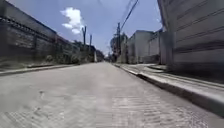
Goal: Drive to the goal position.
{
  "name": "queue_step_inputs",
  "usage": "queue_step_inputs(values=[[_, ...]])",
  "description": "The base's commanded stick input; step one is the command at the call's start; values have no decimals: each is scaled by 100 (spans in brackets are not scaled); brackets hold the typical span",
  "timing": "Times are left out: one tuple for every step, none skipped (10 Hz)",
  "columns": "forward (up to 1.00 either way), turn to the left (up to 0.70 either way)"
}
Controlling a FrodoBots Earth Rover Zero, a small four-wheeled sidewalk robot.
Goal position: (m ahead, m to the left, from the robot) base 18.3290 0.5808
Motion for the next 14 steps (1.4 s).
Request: queue_step_inputs(values=[[100, 0], [100, 0], [100, 0], [100, 0], [100, 0], [100, 0], [100, 0], [100, 0], [100, 0], [100, 0], [100, 0], [100, 0], [100, 0], [100, 0]])
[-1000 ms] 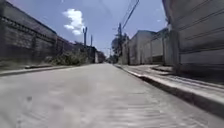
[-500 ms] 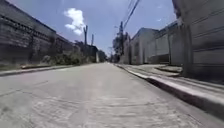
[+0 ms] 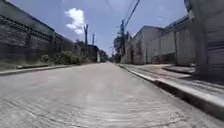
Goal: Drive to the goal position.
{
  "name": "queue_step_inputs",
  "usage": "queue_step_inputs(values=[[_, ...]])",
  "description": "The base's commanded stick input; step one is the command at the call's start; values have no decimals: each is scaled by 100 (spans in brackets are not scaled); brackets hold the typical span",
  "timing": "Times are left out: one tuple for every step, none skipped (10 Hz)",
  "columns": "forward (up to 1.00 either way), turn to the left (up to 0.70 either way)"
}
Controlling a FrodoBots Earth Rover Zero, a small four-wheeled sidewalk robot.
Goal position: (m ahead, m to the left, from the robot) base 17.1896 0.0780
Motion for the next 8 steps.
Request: queue_step_inputs(values=[[100, 0], [100, 0], [100, 0], [100, 0], [100, 0], [100, 0], [100, 0], [100, -6]])
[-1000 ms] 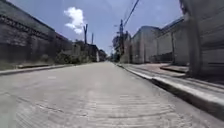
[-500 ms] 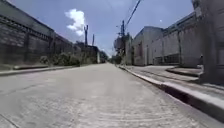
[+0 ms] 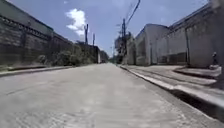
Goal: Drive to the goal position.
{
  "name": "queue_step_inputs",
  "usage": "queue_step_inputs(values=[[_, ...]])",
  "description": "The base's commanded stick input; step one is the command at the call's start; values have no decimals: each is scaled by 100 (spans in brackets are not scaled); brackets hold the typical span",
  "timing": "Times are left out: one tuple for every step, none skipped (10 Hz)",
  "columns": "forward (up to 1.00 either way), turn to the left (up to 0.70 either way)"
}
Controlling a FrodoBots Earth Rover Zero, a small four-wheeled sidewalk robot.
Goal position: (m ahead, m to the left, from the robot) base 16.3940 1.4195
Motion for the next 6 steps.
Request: queue_step_inputs(values=[[100, -13], [100, -36], [100, -36], [100, -5], [100, -1], [100, 0]])
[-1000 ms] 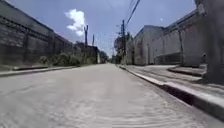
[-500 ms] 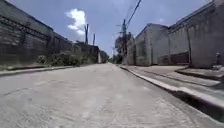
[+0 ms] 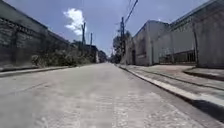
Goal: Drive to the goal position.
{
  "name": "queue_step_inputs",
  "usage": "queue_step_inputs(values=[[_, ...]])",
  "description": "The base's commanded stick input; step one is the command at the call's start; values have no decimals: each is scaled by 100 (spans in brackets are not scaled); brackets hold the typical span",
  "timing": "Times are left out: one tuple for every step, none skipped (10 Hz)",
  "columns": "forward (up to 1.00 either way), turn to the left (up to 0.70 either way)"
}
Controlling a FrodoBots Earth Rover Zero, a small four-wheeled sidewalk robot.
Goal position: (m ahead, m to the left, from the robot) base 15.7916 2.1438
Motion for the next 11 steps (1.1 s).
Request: queue_step_inputs(values=[[100, 0], [100, 0], [100, 0], [100, 0], [100, 0], [100, 0], [100, 0], [100, 0], [100, 0], [100, 0], [100, 0]])
